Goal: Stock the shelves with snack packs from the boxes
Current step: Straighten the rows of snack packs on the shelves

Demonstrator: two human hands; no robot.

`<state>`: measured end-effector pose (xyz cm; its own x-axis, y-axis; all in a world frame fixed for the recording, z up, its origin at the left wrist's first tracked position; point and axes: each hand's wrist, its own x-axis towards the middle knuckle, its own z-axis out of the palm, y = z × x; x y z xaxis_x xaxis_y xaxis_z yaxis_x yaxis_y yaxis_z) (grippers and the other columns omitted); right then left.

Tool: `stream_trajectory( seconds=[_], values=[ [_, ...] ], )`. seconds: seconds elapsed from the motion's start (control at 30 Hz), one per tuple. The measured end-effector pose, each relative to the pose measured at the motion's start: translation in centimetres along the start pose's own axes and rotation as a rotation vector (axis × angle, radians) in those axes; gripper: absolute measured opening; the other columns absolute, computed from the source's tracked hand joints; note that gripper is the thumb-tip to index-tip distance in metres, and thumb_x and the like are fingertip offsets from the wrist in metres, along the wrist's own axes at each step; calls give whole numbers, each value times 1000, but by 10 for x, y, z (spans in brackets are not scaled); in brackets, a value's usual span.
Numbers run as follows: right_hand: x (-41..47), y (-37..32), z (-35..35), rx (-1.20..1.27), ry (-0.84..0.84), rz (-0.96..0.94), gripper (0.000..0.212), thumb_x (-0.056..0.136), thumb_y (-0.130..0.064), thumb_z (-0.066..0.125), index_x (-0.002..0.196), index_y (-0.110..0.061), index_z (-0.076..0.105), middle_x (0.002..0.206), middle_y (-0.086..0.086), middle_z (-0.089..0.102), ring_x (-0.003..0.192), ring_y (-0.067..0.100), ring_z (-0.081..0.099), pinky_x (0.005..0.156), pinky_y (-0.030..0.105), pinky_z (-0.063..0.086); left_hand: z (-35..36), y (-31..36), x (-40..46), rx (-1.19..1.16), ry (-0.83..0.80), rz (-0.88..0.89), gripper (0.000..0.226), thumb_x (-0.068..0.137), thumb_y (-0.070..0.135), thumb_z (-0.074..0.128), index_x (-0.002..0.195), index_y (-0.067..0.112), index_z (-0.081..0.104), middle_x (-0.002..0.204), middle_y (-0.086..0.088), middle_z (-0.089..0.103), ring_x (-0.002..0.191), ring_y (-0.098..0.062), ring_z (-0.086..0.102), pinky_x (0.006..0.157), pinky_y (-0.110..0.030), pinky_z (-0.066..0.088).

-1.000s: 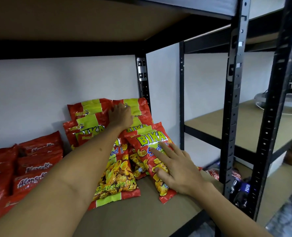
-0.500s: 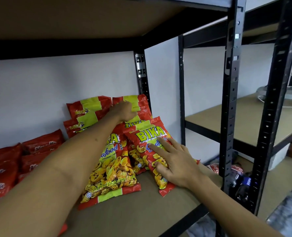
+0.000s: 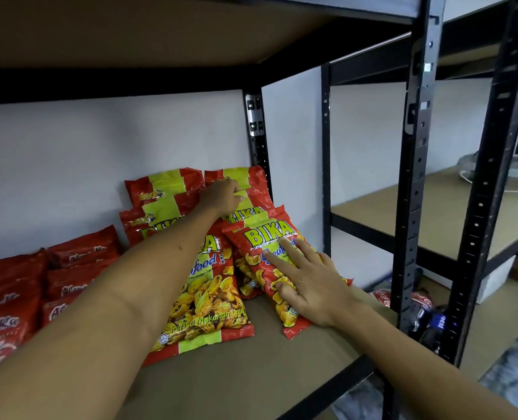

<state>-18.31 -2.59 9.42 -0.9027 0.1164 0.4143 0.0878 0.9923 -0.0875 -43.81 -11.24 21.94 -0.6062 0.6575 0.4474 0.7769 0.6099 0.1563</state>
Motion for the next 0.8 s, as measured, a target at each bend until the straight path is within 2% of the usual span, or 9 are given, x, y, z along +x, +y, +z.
stream_trajectory(
  seconds=[0.13,0.3,0.4,0.47,0.53,0.6,0.67,0.7,0.8],
  values=[
    [6,-4,2,-7,-4,-8,58,90,-61,8,148,-55,1,164,-9,0,151,21,-5,113,54,21,-7,-8,-6,-26,76,7,32,87,29,69,113,12,64,112,-12,68,107,-31,62,89,-42,51],
    [5,5,-12,-63,104,-17,63,93,-70,7,150,-47,17,163,-5,7,151,20,-2,116,60,3,-21,5,-9,-9,168,75,29,92,17,59,120,12,61,119,-15,63,107,-31,61,89,-41,51],
    [1,14,-18,-46,300,-26,65,96,-65,18,149,-31,34,159,3,25,150,22,13,116,62,11,-36,-4,-21,64,219,78,20,92,13,54,108,17,66,111,-8,68,97,-26,63,83,-35,51],
    [-5,12,-14,-28,436,-9,60,96,-55,33,145,-22,42,155,7,35,148,24,22,116,60,15,-45,-26,-37,107,170,43,20,90,8,54,100,16,69,106,-6,70,94,-24,64,81,-34,51],
    [-11,-8,-6,5,553,0,53,93,-43,44,139,-16,49,149,10,43,144,27,30,116,57,18,-55,-54,-57,163,133,-20,18,88,7,55,98,13,69,104,-8,70,94,-27,65,78,-34,51],
    [-17,-48,4,96,593,-58,48,89,-34,51,132,-14,56,143,10,50,138,30,39,114,54,27,-64,-78,-79,205,111,-88,15,86,12,59,98,12,69,100,-10,70,91,-29,65,74,-34,50],
    [-18,-94,15,171,496,-135,45,87,-33,53,130,-18,58,142,8,52,136,29,42,110,52,35,-63,-91,-101,246,72,-113,17,86,19,63,99,11,67,98,-11,68,94,-31,63,76,-36,48],
    [-16,-115,21,173,390,-141,48,88,-37,52,133,-22,55,146,8,47,140,30,37,111,53,34,-59,-93,-111,283,53,-111,21,86,23,63,103,11,65,104,-12,65,101,-32,60,82,-39,48],
    [-5,-151,31,119,46,-89,59,93,-55,38,148,-38,25,163,5,8,150,34,-1,117,60,8,-46,-93,-128,381,59,-131,39,89,26,64,126,16,56,129,-15,51,120,-34,48,97,-49,42]
  ],
)
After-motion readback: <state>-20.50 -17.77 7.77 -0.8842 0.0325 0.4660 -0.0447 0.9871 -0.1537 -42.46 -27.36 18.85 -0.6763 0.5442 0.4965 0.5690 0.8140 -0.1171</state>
